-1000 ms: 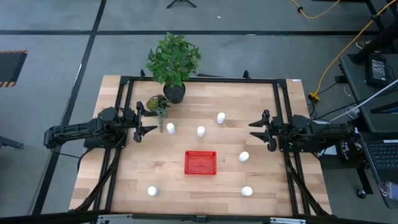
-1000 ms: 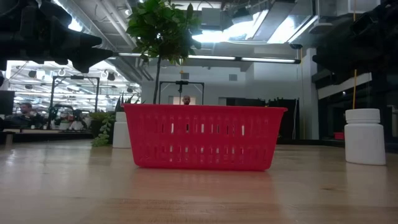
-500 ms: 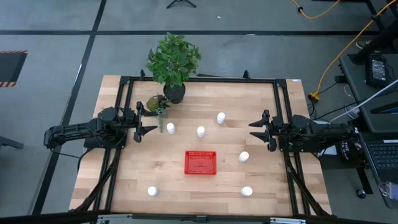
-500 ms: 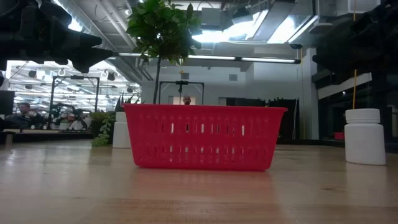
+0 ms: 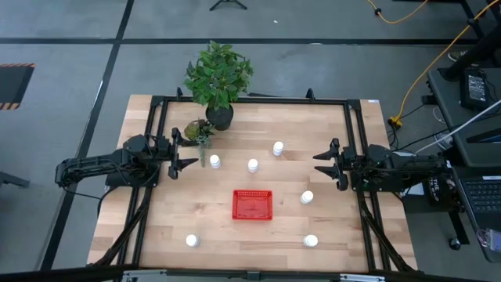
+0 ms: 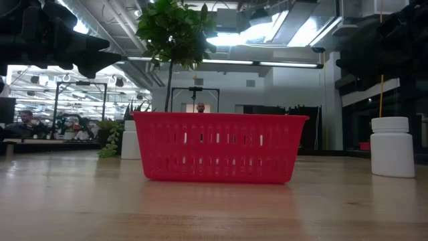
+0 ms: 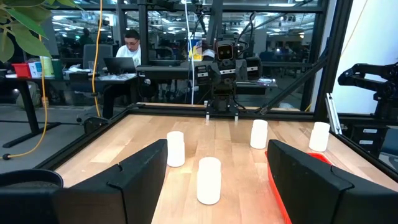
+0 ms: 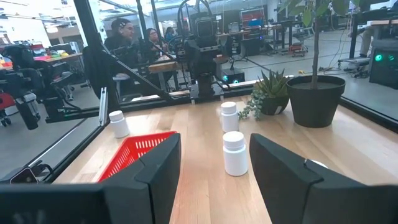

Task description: Pick and place pill bottles into a basket

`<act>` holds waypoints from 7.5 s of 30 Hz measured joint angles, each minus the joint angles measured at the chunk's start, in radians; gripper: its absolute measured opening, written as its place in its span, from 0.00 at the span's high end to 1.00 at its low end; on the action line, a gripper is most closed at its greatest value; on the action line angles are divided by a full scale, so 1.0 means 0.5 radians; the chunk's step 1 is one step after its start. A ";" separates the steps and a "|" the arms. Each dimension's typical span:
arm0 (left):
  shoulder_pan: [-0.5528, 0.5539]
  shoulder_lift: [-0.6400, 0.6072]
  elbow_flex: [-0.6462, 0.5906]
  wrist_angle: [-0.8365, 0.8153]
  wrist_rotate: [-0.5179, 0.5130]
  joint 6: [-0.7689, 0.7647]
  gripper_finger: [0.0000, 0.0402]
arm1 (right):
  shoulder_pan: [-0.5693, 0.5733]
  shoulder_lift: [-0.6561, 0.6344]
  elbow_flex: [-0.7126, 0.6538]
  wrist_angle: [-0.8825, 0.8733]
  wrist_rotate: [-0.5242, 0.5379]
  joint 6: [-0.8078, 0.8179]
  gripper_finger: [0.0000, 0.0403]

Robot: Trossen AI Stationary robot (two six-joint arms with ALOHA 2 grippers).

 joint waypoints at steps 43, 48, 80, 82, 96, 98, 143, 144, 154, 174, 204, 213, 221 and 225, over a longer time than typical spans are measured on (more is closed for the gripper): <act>0.000 0.000 0.000 -0.001 0.001 -0.001 0.32 | -0.001 0.000 0.000 0.000 0.000 0.000 0.52; 0.000 0.000 0.000 0.000 0.000 -0.001 0.32 | -0.001 0.000 0.000 0.000 0.000 0.000 0.52; -0.002 0.001 0.000 0.371 -0.041 -0.365 0.32 | 0.000 0.000 0.000 0.007 0.003 -0.003 0.52; -0.002 0.001 0.000 0.339 -0.153 -0.495 0.32 | -0.001 0.000 0.000 0.046 0.054 -0.036 0.52; -0.002 0.001 0.000 0.333 -0.916 -0.721 0.32 | -0.001 -0.001 0.002 0.869 0.324 -0.096 0.52; -0.002 0.001 0.000 0.332 -0.939 -0.746 0.32 | -0.001 -0.002 0.003 1.003 0.324 -0.094 0.52; -0.002 0.001 0.000 0.301 -0.767 -0.841 0.32 | -0.696 3.402 2.671 -1.897 -0.193 0.134 0.12; -0.002 0.001 0.000 0.300 -0.768 -0.841 0.32 | -0.711 3.428 2.672 -1.897 -0.192 0.147 0.12; -0.002 0.001 0.000 0.299 -0.775 -0.840 0.32 | -0.801 3.660 2.673 -1.880 -0.193 0.103 0.12; -0.002 0.000 0.000 0.257 -0.788 -0.840 0.32 | -0.734 3.835 2.672 -1.724 -0.261 0.105 0.24; -0.002 0.014 0.000 0.186 -0.696 -0.822 0.32 | -0.225 3.636 3.453 -2.375 -0.360 -0.100 0.58; -0.002 0.018 0.000 0.154 -0.452 -0.823 0.32 | 0.207 3.630 3.761 -2.304 -0.321 0.016 0.58; -0.002 0.019 0.000 0.111 -0.315 -0.823 0.32 | 0.357 3.775 3.761 -2.304 -0.140 0.064 0.58; -0.002 0.019 0.000 0.096 -0.314 -0.823 0.32 | 0.362 3.893 3.761 -2.302 -0.133 0.047 0.58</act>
